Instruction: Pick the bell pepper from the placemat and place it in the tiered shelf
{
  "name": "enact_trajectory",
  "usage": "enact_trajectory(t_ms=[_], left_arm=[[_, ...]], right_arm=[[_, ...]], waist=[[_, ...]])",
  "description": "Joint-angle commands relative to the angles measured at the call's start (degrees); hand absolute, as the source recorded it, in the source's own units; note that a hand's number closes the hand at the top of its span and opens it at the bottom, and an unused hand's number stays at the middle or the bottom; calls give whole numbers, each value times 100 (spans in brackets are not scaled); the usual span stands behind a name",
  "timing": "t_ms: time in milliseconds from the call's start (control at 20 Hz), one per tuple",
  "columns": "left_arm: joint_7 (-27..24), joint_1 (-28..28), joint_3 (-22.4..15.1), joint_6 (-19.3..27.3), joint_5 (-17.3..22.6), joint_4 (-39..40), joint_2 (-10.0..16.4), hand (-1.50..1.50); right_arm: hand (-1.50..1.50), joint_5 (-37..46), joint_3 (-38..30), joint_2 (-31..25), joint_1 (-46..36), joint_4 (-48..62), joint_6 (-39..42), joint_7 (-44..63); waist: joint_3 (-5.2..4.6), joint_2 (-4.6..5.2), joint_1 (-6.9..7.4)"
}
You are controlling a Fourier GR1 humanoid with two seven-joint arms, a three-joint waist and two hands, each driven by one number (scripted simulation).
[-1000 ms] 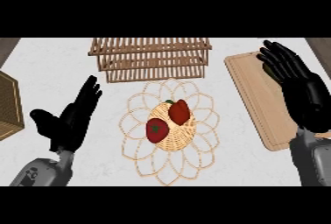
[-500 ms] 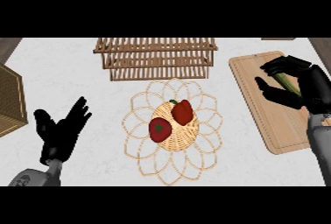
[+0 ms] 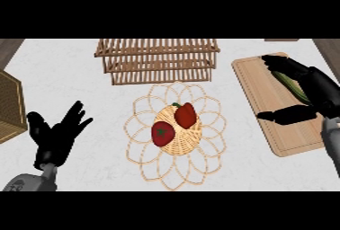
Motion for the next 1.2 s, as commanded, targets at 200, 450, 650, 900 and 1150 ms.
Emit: enact_trajectory(t_ms=[200, 450, 650, 900, 1150], left_arm=[[332, -10, -113, 81, -209, 280, -138, 0], [289, -81, 17, -106, -149, 319, -165, 0], [269, 223, 39, -193, -137, 63, -204, 0], [-94, 208, 295, -508, -175, 528, -53, 0], [81, -29, 135, -261, -428, 465, -407, 0]], right_arm=[[-150, -492, 505, -215, -775, -1190, 978, 2278], [-150, 213, 1295, 474, -1209, -1646, 342, 3942], [-150, 968, 1691, 968, -1351, -1595, -110, 4526], [-150, 1950, 2440, 1553, -1630, -1140, -442, 5191], [-150, 1710, 2140, 1728, -2265, -430, 223, 5534]], waist=[[-44, 14, -19], [-43, 19, 25], [-38, 25, 58], [-42, 40, 65], [-38, 42, 41]])
